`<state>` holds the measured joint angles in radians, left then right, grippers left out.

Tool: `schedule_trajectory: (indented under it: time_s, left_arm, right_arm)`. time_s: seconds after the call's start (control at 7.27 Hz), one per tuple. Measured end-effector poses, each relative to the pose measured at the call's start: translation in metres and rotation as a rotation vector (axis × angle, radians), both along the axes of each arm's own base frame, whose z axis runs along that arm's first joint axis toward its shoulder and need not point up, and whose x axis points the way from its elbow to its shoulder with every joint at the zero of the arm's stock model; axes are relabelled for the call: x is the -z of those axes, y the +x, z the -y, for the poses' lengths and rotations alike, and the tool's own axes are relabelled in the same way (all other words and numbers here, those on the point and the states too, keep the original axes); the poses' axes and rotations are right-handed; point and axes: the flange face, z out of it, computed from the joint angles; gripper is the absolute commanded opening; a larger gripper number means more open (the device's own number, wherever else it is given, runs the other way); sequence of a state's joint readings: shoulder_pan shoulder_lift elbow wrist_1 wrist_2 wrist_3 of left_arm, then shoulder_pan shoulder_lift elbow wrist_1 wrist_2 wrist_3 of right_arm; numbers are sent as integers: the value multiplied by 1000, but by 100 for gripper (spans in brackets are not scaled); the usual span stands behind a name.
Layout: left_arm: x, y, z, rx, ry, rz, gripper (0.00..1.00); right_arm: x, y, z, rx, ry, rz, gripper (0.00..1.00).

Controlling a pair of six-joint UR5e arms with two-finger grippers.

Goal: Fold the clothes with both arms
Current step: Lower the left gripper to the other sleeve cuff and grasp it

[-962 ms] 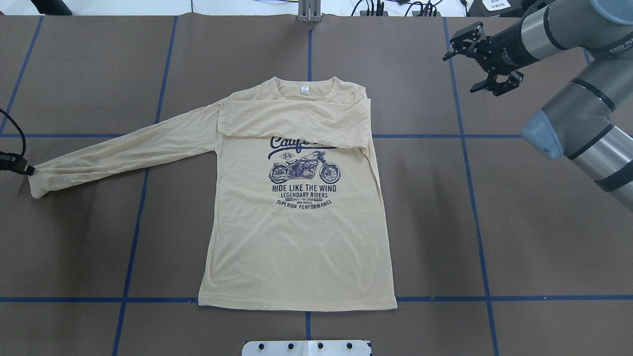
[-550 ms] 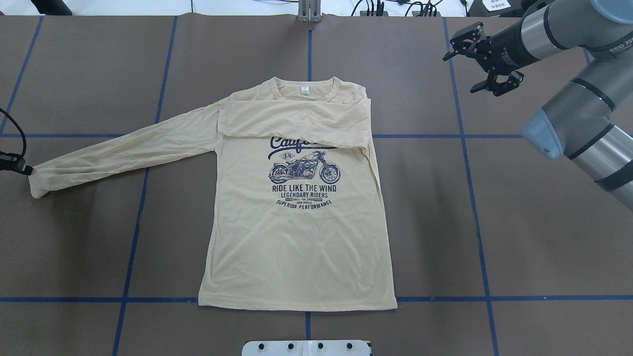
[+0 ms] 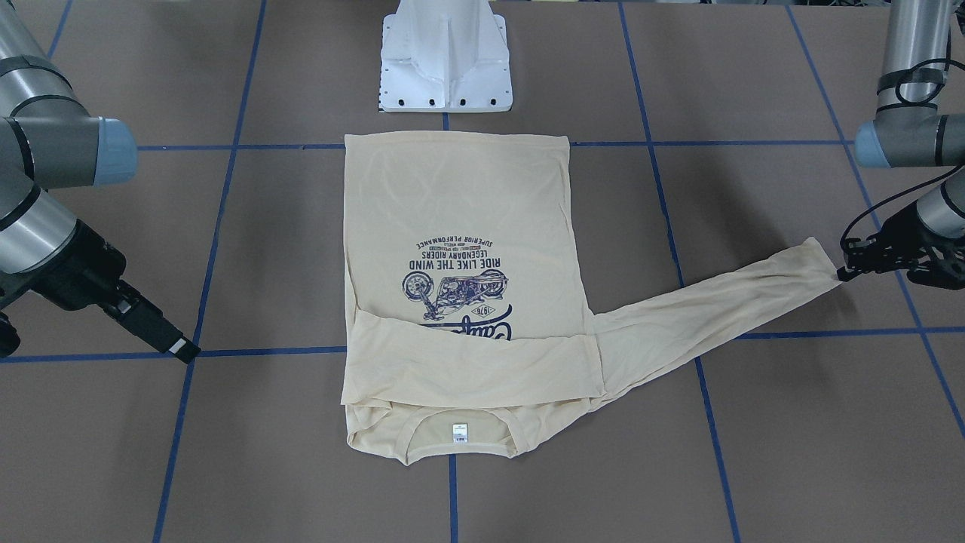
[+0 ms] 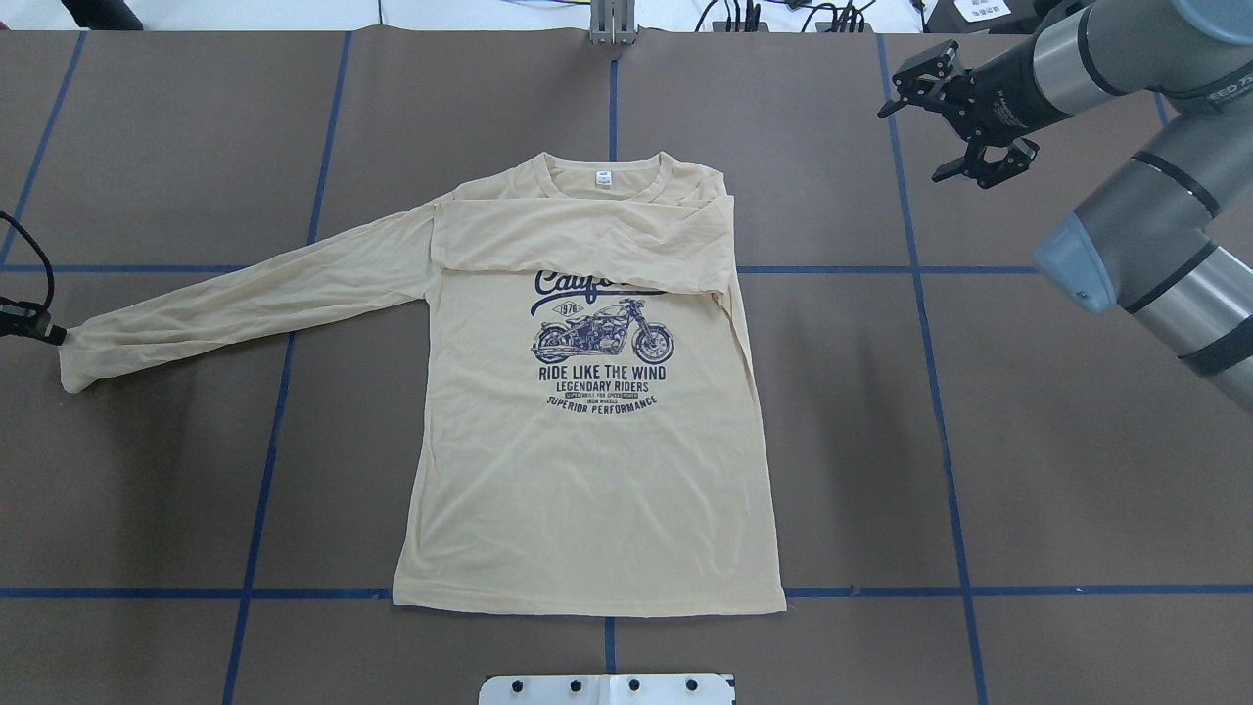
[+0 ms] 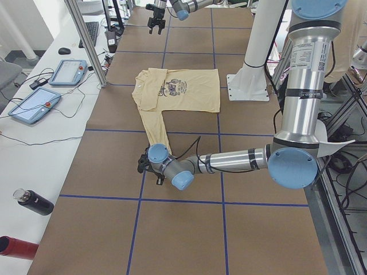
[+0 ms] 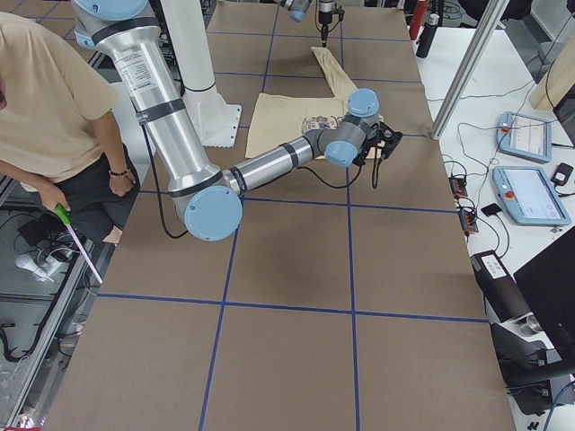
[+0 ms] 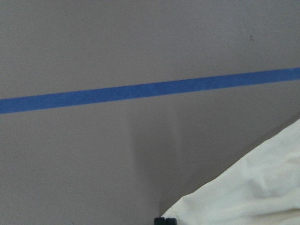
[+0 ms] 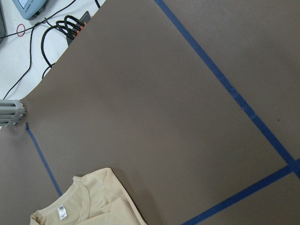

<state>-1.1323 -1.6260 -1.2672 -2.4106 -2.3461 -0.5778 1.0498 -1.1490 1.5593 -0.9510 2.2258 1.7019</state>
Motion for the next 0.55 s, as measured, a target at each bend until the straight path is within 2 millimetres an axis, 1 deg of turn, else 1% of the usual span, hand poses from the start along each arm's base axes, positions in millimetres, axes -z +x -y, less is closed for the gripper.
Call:
schedule_trajectory:
  time_s: [0.27, 0.41, 0.55]
  left_arm:
    - [6, 0, 1, -1, 6, -6, 0]
    - [15, 0, 1, -7, 13, -23, 0]
    - [31, 2, 1, -13, 22, -49, 0]
  right_arm:
    - [2, 1, 0, -3, 0, 3, 98]
    - [2, 3, 1, -5, 0, 4, 98]
    - [1, 7, 2, -10, -1, 3, 99]
